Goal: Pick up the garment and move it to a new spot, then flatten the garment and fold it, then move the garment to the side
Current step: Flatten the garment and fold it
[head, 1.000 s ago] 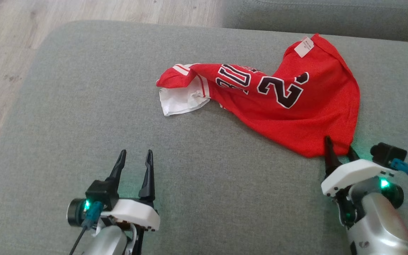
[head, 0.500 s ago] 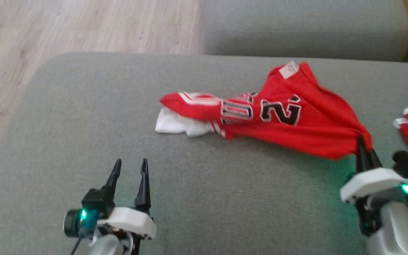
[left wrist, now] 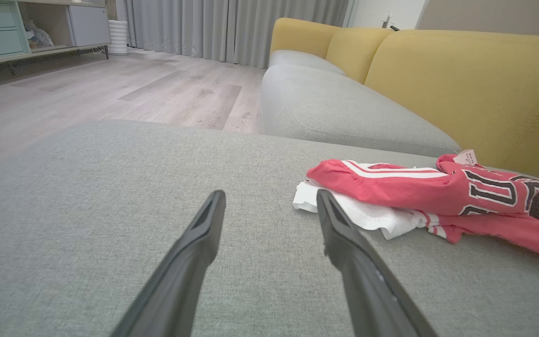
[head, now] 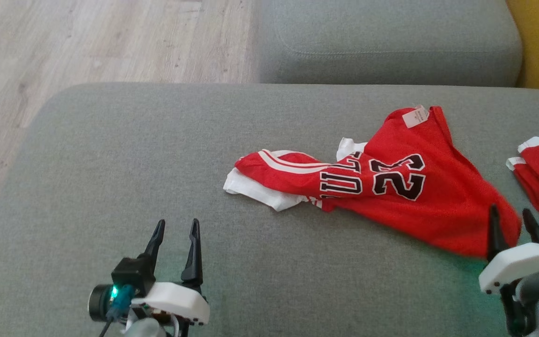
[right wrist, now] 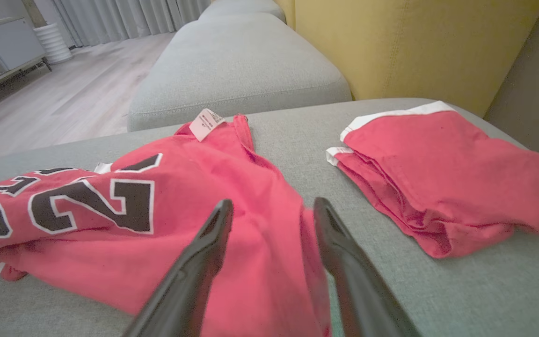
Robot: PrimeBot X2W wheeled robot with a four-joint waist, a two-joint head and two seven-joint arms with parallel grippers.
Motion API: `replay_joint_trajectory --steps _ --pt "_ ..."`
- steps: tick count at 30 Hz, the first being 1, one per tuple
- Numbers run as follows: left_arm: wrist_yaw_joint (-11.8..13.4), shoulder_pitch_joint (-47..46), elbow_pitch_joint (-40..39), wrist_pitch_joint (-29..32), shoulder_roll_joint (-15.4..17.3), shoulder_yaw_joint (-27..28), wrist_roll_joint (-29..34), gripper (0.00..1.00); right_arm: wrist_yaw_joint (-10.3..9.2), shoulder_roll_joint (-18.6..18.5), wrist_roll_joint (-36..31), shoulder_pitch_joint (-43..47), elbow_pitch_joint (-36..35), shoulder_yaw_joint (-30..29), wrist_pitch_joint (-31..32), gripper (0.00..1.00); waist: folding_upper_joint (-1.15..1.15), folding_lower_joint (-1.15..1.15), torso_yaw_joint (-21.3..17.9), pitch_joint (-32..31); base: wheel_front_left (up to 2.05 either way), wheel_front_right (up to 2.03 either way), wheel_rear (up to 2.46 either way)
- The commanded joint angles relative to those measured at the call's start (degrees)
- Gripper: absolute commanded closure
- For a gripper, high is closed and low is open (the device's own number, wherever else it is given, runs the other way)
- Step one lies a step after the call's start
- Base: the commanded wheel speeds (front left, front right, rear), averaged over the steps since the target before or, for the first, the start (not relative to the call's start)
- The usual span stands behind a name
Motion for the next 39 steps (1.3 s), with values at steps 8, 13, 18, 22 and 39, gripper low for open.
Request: replay_joint_trajectory --steps 8,13,18,22,39 --pt "-0.5 -3.4 -1.7 -0.6 0.1 2.3 0.4 0.00 -0.04 -0.4 2.0 -2.0 -1.9 7.0 -13.5 0.00 0.00 0.00 -1.3 1.7 0.00 0.00 0.00" --pt "-0.7 -4.4 -1.4 -0.6 0.1 2.9 0.5 0.00 -0.04 -0.4 5.8 0.3 -2.7 11.3 -18.7 0.00 0.00 0.00 -3.5 2.9 0.00 0.00 0.00" --pt "-1.4 -6.9 0.5 -0.2 0.4 2.8 0.8 0.00 -0.04 -0.4 7.0 0.8 -3.8 14.1 -19.8 0.00 0.00 0.00 -5.4 4.7 0.00 0.00 0.00" --pt "-2.9 -12.5 5.4 2.0 0.5 2.1 0.9 0.00 -0.04 -0.4 7.5 0.0 -4.9 16.1 -20.2 0.00 0.00 0.00 -7.8 7.5 0.00 0.00 0.00" --pt "-5.2 -24.3 27.5 5.0 1.1 2.0 0.1 0.00 -0.04 -0.4 8.9 -2.1 -2.3 16.9 -20.7 0.00 0.00 0.00 -13.1 11.7 0.00 0.00 0.00"
